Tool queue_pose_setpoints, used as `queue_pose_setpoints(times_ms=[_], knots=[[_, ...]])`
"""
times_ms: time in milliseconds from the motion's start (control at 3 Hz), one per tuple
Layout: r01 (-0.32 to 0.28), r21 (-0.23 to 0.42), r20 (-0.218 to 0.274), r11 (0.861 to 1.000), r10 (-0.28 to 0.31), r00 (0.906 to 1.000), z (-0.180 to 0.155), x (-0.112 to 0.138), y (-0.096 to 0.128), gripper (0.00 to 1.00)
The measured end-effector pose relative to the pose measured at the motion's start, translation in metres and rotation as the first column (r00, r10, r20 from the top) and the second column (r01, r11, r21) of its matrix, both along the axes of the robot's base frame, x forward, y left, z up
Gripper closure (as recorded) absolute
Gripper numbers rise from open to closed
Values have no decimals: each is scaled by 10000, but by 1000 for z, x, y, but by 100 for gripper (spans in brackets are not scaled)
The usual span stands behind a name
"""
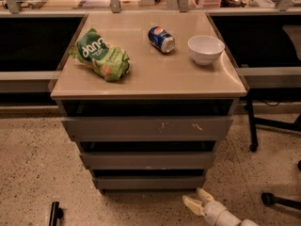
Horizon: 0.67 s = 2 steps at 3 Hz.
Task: Open bottom drawer
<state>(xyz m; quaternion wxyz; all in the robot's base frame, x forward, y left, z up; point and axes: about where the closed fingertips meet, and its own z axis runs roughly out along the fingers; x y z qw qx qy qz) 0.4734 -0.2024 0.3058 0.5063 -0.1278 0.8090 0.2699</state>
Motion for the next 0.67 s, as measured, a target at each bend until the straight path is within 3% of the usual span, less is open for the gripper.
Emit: queue_pose_setpoints(times_ms=[667], knots=[[1,1,1,10000,-1,10000,0,0,0,89]])
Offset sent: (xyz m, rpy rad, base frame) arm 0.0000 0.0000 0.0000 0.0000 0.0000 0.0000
